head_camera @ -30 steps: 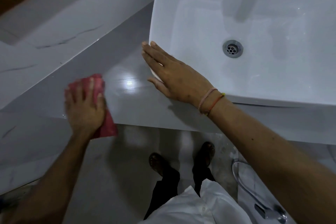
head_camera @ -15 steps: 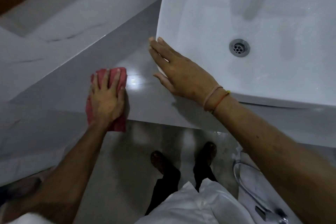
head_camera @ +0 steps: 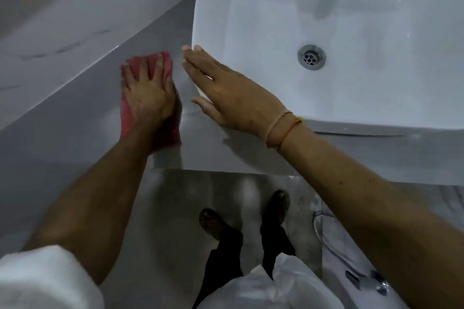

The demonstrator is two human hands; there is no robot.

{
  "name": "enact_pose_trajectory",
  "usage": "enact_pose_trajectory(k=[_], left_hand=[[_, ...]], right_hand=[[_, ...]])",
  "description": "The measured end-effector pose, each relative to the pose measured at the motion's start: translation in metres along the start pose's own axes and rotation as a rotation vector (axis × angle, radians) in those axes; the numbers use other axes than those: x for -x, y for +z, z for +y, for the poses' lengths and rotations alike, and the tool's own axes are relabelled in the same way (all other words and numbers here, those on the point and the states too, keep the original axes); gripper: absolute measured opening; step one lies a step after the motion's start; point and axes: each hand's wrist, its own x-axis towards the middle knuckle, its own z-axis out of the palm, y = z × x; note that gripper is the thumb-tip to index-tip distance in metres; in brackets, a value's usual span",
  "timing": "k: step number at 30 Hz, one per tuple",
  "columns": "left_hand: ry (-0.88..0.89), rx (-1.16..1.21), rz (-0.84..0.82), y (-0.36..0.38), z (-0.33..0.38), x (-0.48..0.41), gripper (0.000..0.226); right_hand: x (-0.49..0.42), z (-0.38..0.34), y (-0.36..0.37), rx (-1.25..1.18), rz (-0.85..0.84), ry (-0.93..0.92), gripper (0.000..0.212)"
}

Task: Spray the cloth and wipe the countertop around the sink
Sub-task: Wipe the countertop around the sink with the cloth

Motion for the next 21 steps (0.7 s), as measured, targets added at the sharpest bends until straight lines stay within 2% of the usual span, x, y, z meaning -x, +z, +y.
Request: enact_pose_trajectory(k=[5, 9, 15, 19, 21], left_hand=[[0.162, 0.102, -0.015, 0.024, 0.047, 0.068, 0.061], [0.203, 0.116, -0.021, 0.04, 0.023, 0.105, 0.058], [-0.042, 0.077, -0.029, 0.02, -0.026, 0.054, 0.061], [-0.175, 0.12, -0.01, 0.012, -0.009, 0.009, 0.06], [-0.141, 0.111, -0.009, 0.013, 0.01, 0.01, 0.065]], right_hand=[[0.002, 0.001, 0.001, -0.009, 0.004, -0.017, 0.058], [0.002, 0.001, 0.002, -0.057, -0.007, -0.026, 0.059], [0.003, 0.001, 0.001, -0.038, 0.005, -0.033, 0.059], [0.001, 0.002, 0.003, -0.015, 0.026, -0.042, 0.061], [0.0, 0.002, 0.003, -0.044, 0.005, -0.033, 0.061]])
